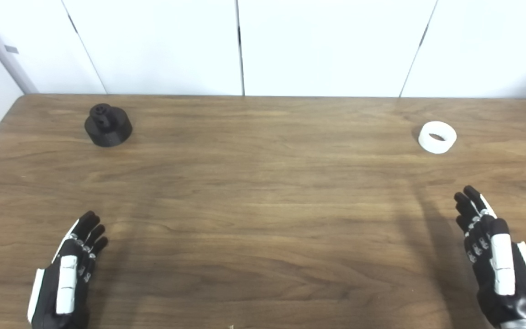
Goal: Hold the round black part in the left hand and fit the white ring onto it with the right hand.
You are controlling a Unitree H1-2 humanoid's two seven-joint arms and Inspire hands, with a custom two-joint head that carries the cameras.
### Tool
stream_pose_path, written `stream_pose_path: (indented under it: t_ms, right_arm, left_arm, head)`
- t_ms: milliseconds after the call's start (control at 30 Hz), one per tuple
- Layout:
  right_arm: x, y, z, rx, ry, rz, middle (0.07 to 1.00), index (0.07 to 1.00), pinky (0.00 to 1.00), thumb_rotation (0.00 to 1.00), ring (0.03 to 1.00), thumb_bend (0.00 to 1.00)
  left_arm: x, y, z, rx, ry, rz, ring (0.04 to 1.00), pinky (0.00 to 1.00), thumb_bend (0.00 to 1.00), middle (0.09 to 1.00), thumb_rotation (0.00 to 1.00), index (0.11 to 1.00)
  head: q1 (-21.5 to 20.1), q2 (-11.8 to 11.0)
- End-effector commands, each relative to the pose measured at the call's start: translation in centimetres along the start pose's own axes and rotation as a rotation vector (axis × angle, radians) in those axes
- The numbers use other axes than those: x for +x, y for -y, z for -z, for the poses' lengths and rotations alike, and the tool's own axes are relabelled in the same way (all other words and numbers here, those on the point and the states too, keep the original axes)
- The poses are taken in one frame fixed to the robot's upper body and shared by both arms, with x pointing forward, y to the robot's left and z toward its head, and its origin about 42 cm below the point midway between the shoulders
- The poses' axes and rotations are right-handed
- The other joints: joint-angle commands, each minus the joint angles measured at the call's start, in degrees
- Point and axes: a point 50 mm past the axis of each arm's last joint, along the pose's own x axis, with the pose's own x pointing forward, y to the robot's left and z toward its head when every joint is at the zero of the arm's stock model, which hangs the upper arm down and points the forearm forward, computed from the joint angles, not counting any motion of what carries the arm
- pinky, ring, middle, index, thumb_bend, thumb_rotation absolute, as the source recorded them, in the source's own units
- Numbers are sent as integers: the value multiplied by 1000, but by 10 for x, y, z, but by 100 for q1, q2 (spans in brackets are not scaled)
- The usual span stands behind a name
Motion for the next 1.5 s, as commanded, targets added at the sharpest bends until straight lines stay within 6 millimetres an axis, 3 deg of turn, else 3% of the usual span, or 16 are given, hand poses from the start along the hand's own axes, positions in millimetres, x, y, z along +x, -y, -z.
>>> stream_pose_path:
  t_ms: [0, 400, 633, 833, 1033, 1233, 1467]
  right_arm:
    - [4, 3, -8, -9, 58, -7, 936, 945, 1000, 1000, 978, 544]
    - [3, 4, -8, -10, 58, -3, 933, 939, 1000, 1000, 974, 533]
    - [2, 15, -5, -8, 43, -3, 944, 944, 1000, 1000, 989, 563]
    - [4, 23, 0, -17, 47, -17, 969, 969, 1000, 1000, 1000, 630]
    - [3, 27, 4, -25, 41, 8, 954, 953, 1000, 1000, 1000, 555]
    - [4, 32, 5, -21, 39, 10, 969, 954, 1000, 1000, 1000, 570]
    - [4, 34, 6, -14, 36, 14, 966, 949, 1000, 1000, 1000, 559]
  left_arm:
    - [2, 4, -13, 10, 64, 11, 924, 918, 689, 924, 830, 894]
    - [0, 5, -13, 26, 70, 20, 924, 927, 668, 927, 847, 893]
    - [-4, 18, -10, 21, 56, 4, 914, 916, 678, 921, 832, 882]
    - [-8, 33, -7, 14, 48, -2, 900, 894, 654, 903, 798, 862]
    - [-10, 43, -4, 22, 48, 17, 907, 896, 609, 907, 787, 871]
    - [-10, 49, -2, 18, 44, 13, 904, 888, 607, 903, 742, 857]
    - [-10, 51, 0, 29, 43, 21, 909, 898, 607, 904, 744, 867]
  head:
    - [-14, -1]
    - [160, -42]
    - [998, -433]
    - [1469, -717]
    - [1880, -982]
    - [2143, -1048]
    - [2067, -1028]
